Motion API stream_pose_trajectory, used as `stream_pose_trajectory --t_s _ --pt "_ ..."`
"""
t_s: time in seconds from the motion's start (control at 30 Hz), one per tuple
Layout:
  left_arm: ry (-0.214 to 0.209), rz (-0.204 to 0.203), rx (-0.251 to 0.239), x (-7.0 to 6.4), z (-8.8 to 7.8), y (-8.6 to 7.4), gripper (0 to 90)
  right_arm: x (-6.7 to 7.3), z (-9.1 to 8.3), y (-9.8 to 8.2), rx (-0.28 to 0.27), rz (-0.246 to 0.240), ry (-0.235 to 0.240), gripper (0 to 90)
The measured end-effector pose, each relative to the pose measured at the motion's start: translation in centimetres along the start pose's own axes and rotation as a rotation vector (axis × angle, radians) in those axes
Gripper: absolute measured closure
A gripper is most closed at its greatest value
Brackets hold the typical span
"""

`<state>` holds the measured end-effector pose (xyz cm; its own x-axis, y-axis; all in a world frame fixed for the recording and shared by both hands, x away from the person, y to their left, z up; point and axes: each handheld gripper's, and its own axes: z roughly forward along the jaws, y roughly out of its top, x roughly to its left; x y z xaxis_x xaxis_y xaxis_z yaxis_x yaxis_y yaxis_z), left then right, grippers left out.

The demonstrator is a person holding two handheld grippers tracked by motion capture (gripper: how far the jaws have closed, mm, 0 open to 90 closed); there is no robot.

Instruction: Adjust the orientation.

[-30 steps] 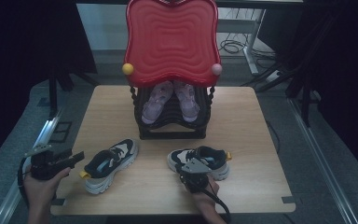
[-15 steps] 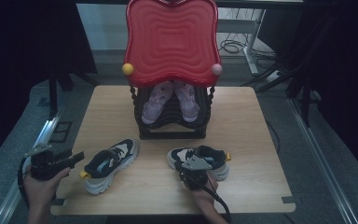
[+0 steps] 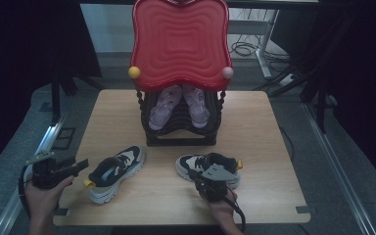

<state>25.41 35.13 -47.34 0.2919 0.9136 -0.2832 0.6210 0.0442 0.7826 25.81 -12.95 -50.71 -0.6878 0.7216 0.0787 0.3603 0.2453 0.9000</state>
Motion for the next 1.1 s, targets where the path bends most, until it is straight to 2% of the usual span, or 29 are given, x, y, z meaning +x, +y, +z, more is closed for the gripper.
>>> stream_pose_trajectory --t_s 0.1,0.2,0.37,0.57,0.8,0.9,1.0,1.1 --pt "-0.001 0.002 0.0 -0.1 0.0 0.0 38.4 -0.8 -1.8 0.4 -0.058 0.023 0.018 89.6" --pt "-0.001 0.004 0.006 -0.1 0.2 0.0 38.4 -1.6 -2.9 0.7 -0.094 0.059 0.031 89.6" --pt "-0.002 0.006 0.012 -0.2 0.4 0.0 38.4 -3.8 -4.7 1.4 -0.139 0.09 -0.027 89.6" --pt "0.0 0.007 0.014 -0.2 0.5 -0.1 38.4 -7.3 -6.5 1.6 -0.19 0.124 -0.107 89.7" --pt "-0.001 0.012 0.022 -0.4 0.8 -0.1 38.4 -11.3 -7.6 1.4 -0.19 0.174 -0.135 89.7" --pt "-0.003 0.014 0.026 -0.5 0.8 -0.1 38.4 -12.7 -7.5 0.9 -0.167 0.178 -0.137 89.7" --pt "-0.004 0.016 0.025 -0.5 0.9 -0.1 38.4 -13.7 -7.2 0.5 -0.15 0.185 -0.136 89.7" --pt "-0.002 0.015 0.024 -0.5 0.8 -0.1 38.4 -14.5 -6.8 0.2 -0.123 0.17 -0.131 89.7"
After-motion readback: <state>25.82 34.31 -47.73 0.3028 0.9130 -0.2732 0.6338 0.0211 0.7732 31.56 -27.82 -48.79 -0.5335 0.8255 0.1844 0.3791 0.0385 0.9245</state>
